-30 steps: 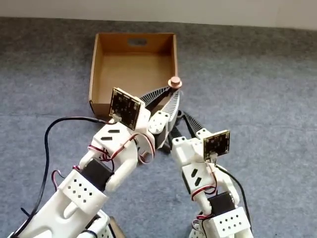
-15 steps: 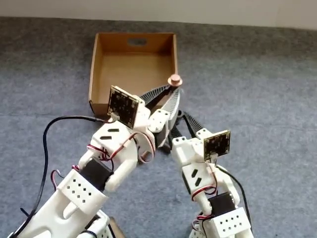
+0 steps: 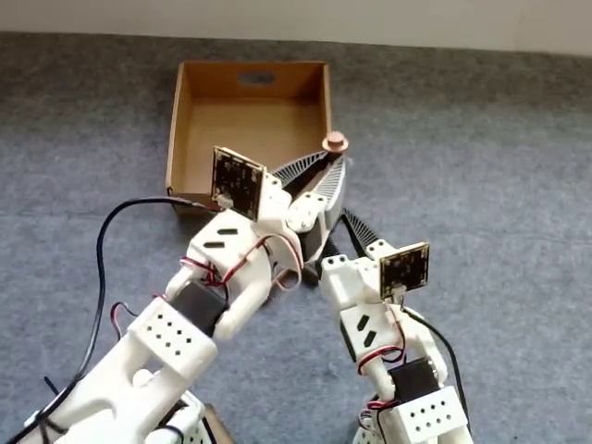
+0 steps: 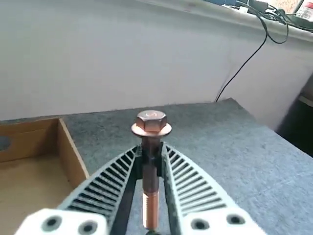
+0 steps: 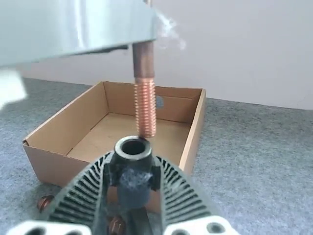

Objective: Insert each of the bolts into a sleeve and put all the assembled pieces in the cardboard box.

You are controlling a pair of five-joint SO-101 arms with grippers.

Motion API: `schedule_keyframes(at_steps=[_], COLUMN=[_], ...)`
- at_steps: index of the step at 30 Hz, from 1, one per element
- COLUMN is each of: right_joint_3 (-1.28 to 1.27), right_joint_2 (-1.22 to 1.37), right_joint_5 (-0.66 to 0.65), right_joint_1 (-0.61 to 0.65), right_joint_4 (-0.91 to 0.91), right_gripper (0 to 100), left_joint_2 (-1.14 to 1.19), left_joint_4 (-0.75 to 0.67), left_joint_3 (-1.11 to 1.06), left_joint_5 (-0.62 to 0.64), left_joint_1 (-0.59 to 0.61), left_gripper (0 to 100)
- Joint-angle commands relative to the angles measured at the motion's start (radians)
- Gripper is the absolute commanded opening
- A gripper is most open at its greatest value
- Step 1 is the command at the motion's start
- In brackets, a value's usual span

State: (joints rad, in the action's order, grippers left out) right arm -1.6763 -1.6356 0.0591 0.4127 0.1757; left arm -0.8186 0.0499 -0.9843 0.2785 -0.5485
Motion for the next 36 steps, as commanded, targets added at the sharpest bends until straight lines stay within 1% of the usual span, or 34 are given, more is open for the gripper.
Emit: schedule_keyframes(at_steps=[1,8,12,17,23,25,30,36], right_joint_3=[-0.050,-0.050,-0.050,-0.050,-0.050,-0.050,-0.050,-0.050], right_joint_2=[-0.007,-0.007,-0.005,-0.005,-0.005,-0.005,-0.005,-0.005], right_joint_5=[0.003,0.003,0.003,0.003,0.003,0.003,0.003,0.003], right_joint_1=[0.005,0.005,0.005,0.005,0.005,0.005,0.005,0.005], right_joint_4=[-0.022,-0.022,-0.021,-0.021,-0.021,-0.021,-0.021,-0.021], right_gripper=[0.6,0.6,0.6,0.6,0.6,0.6,0.6,0.6], left_joint_2=[0.015,0.013,-0.056,-0.151,-0.156,-0.154,-0.154,-0.154], left_joint_4=[-0.046,-0.046,-0.043,0.100,0.141,0.141,0.137,0.135], left_joint_3=[0.062,0.061,0.054,0.047,0.044,0.044,0.018,0.024], left_joint_5=[0.006,0.006,0.006,0.000,-0.002,-0.002,-0.002,-0.002], left_joint_1=[-0.018,-0.018,-0.038,-0.084,-0.081,-0.073,0.004,0.004], left_gripper=[1,1,1,1,1,1,1,1])
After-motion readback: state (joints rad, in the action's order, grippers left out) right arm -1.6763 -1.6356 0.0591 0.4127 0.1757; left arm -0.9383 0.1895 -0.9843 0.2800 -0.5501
